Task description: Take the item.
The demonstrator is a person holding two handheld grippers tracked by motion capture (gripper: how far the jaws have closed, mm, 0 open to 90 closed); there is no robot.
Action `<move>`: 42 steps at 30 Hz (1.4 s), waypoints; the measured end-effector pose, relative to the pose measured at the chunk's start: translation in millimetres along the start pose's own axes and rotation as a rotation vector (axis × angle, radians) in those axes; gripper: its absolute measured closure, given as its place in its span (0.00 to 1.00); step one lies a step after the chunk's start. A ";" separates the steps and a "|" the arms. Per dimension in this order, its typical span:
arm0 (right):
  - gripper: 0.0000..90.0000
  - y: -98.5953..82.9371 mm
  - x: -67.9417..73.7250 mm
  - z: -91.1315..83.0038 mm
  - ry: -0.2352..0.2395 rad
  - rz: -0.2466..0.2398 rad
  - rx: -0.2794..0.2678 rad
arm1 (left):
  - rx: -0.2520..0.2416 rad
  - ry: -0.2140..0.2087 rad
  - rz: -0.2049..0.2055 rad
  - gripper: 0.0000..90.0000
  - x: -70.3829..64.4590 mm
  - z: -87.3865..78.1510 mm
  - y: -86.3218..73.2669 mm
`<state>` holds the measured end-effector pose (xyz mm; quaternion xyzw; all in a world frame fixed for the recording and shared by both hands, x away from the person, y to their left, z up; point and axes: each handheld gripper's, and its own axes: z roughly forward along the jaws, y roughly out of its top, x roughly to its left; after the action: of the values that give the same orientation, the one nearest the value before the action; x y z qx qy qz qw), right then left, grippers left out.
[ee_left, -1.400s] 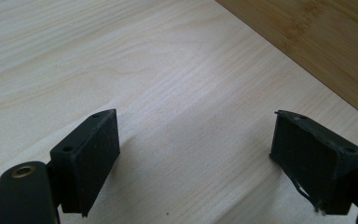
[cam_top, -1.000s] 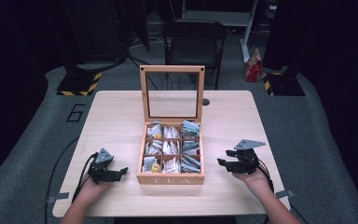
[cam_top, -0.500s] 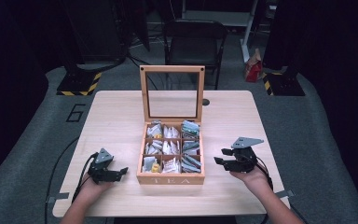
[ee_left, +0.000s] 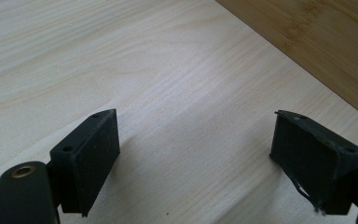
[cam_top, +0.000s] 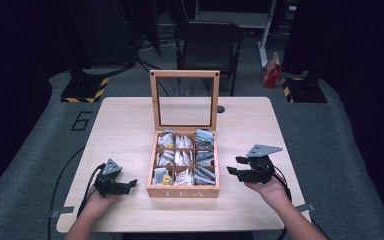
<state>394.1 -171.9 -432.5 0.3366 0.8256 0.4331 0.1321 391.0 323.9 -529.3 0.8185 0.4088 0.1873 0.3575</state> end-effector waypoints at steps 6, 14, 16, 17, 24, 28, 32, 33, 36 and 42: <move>0.48 6.5 3.9 -1.4 0.004 -0.014 -0.004 | 0.000 0.000 0.002 0.17 0.1 0.0 0.0; 0.49 14.8 8.9 0.6 0.026 -0.034 -0.013 | 0.000 0.000 0.000 0.17 0.0 0.0 0.0; 0.49 17.1 10.1 1.7 0.031 -0.034 -0.012 | 0.000 0.000 0.000 0.17 0.0 0.0 0.0; 0.50 18.2 10.9 2.5 0.034 -0.033 -0.012 | 0.000 0.000 0.000 0.17 0.0 0.0 0.0; 0.52 25.0 16.5 8.0 0.056 -0.063 -0.003 | 0.001 0.000 0.005 0.17 0.3 -0.1 0.1; 0.54 27.4 19.5 11.1 0.064 -0.068 0.005 | -0.001 0.000 -0.001 0.17 0.0 0.1 0.0; 0.54 29.4 21.6 14.6 0.071 -0.079 0.013 | -0.001 0.000 -0.001 0.17 -0.1 0.1 0.0; 0.54 29.4 21.6 14.6 0.071 -0.079 0.013 | -0.001 0.000 -0.001 0.17 -0.1 0.1 0.0; 0.56 30.7 22.6 17.8 0.077 -0.085 0.017 | 0.000 0.000 -0.001 0.17 0.0 0.0 0.0; 0.58 31.5 22.7 22.6 0.080 -0.084 0.020 | 0.000 -0.001 -0.001 0.17 0.0 0.0 0.0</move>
<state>402.7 -130.0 -418.9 0.2853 0.8480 0.4319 0.1135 391.0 323.9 -529.3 0.8184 0.4090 0.1870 0.3578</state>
